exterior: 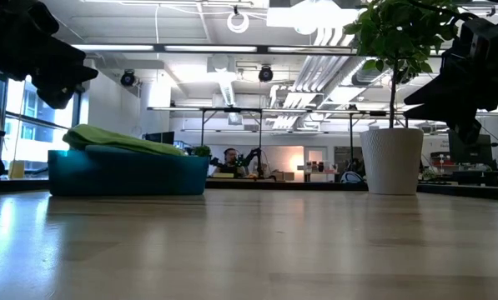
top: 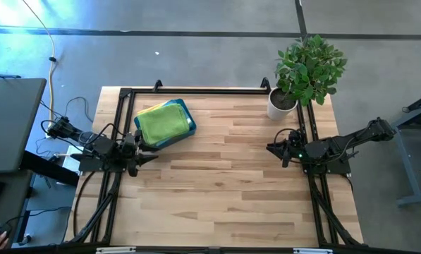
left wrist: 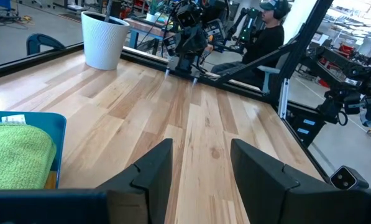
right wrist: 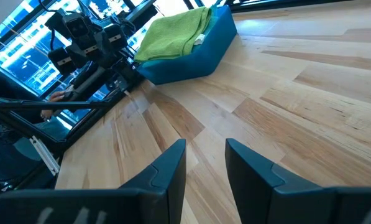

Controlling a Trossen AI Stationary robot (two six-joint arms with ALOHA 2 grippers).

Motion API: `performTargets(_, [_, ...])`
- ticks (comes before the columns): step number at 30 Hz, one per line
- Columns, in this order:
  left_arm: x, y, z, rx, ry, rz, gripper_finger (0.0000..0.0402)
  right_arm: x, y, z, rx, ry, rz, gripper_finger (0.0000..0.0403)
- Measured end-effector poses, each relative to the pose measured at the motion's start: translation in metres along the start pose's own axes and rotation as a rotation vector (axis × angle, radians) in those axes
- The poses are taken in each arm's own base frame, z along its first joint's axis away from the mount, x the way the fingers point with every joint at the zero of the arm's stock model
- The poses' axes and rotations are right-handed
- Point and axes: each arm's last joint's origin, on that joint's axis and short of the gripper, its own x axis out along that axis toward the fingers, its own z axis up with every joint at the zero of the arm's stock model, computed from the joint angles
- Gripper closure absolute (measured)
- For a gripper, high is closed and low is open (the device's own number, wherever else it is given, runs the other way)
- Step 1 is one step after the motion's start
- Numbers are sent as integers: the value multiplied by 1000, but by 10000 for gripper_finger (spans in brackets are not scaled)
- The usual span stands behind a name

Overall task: Fold microfiber towels
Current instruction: Return to Home Position

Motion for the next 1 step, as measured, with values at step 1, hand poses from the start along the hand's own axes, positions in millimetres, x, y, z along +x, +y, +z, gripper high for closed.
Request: performTargets(1, [0, 0, 0, 0, 0, 0, 251, 0, 0, 0, 0, 0, 0, 300])
